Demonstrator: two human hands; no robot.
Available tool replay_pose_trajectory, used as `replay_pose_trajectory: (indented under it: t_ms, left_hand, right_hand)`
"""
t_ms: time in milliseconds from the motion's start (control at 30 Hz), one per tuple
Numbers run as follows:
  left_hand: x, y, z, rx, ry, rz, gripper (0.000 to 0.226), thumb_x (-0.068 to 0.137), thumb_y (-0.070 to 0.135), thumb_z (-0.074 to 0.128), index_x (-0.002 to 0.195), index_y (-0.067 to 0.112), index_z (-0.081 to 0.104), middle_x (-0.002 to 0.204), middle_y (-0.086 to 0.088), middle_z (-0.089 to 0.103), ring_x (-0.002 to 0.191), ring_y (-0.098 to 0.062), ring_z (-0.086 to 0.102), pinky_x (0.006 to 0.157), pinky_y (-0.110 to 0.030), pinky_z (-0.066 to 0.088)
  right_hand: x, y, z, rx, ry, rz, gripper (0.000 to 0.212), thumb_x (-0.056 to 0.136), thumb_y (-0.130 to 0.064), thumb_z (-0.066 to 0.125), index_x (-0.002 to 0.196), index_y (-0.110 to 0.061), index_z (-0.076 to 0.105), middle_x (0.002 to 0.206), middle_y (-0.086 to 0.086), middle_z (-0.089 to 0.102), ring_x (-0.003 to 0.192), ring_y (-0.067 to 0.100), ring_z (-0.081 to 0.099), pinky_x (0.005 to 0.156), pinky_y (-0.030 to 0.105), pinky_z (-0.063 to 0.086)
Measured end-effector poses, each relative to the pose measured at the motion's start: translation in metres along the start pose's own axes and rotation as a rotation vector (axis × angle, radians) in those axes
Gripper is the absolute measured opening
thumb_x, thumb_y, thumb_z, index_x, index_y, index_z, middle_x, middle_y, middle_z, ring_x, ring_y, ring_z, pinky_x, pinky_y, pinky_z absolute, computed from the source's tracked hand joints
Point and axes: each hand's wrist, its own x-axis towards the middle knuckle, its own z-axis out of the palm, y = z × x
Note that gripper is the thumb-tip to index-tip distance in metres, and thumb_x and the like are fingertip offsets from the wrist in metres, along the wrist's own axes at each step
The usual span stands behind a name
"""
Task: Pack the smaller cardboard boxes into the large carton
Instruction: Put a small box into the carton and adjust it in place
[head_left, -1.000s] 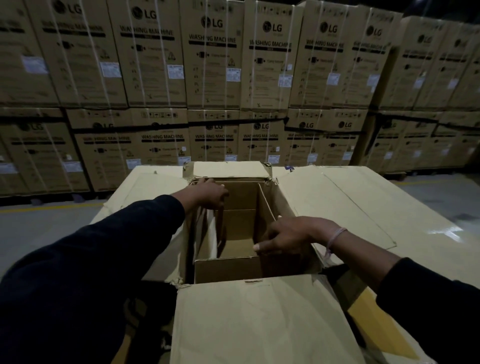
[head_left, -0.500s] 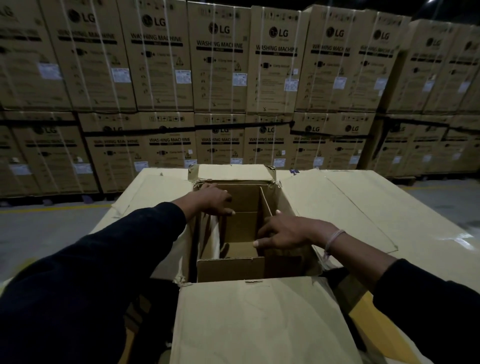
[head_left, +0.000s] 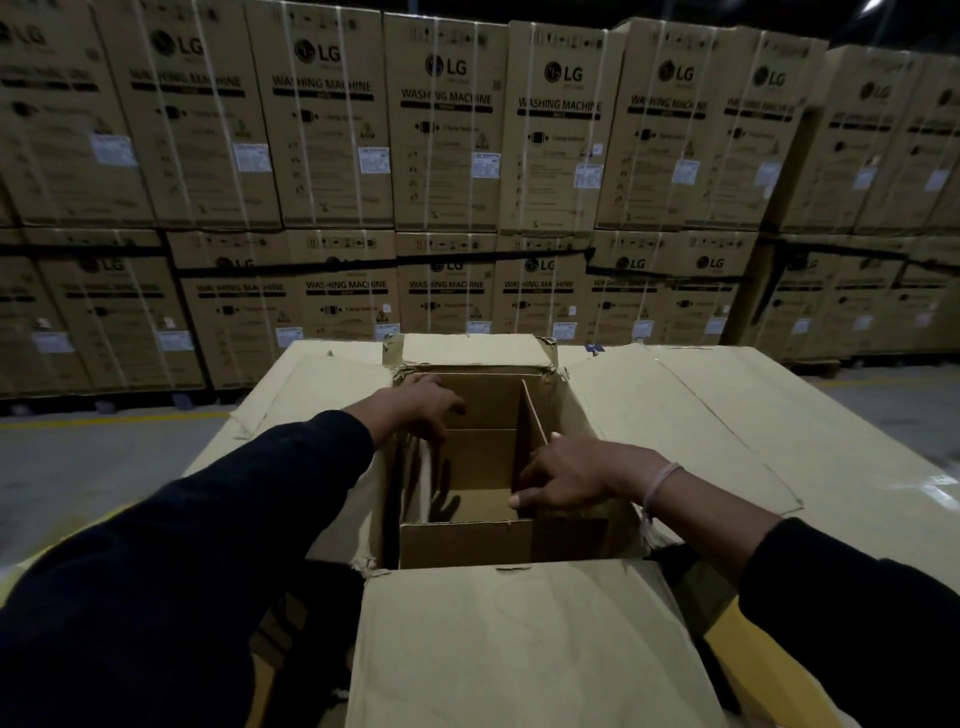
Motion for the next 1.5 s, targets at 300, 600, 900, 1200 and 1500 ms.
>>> replay_pose_trajectory:
  t_ms: [300,600,900,1200,1500]
  left_hand:
    - [0.001,-0.014,0.001,-0.051,-0.016,-0.072,0.069,0.101,0.013,0.057,0.160,0.031,0.026,0.170,-0.005,0.013,0.156,-0.037,0.008,0.123,-0.058,0.023]
    - [0.003,-0.011,-0.006,-0.107,0.057,-0.058,0.064,0.097,0.020,0.066,0.155,0.026,0.039,0.154,-0.006,0.042,0.142,-0.029,0.037,0.111,-0.045,0.040]
    - [0.001,-0.005,-0.013,-0.034,0.077,0.016,0.061,0.098,0.037,0.065,0.153,0.025,0.042,0.151,-0.005,0.050,0.142,-0.027,0.040,0.114,-0.046,0.039]
    - [-0.009,-0.004,-0.009,-0.017,0.133,0.016,0.063,0.098,0.055,0.057,0.152,0.027,0.043,0.155,-0.002,0.047,0.149,-0.027,0.029,0.119,-0.051,0.029]
    - [-0.033,0.020,-0.009,-0.018,0.013,0.080,0.060,0.102,0.040,0.057,0.157,0.026,0.037,0.161,-0.004,0.038,0.154,-0.027,0.024,0.123,-0.051,0.027]
  right_hand:
    - [-0.008,-0.003,0.004,0.022,-0.057,0.075,0.066,0.092,-0.077,0.051,0.137,-0.031,0.065,0.130,-0.001,0.068,0.117,0.023,0.062,0.103,0.045,0.053]
    - [-0.026,-0.001,0.001,-0.005,-0.101,0.055,0.063,0.090,-0.075,0.059,0.141,-0.039,0.061,0.147,-0.005,0.053,0.132,0.022,0.050,0.108,0.043,0.046]
    - [-0.020,0.004,-0.010,0.004,0.056,-0.056,0.062,0.094,-0.069,0.057,0.142,-0.030,0.062,0.151,-0.002,0.044,0.134,0.024,0.047,0.108,0.042,0.046]
    - [-0.010,0.011,-0.011,0.029,0.122,-0.067,0.070,0.091,-0.078,0.053,0.143,-0.033,0.061,0.151,-0.006,0.045,0.122,0.013,0.048,0.106,0.038,0.044]
    - [0.016,-0.014,-0.002,0.134,0.078,-0.098,0.045,0.106,-0.049,0.051,0.143,-0.026,0.062,0.150,0.000,0.054,0.136,0.021,0.049,0.109,0.039,0.040]
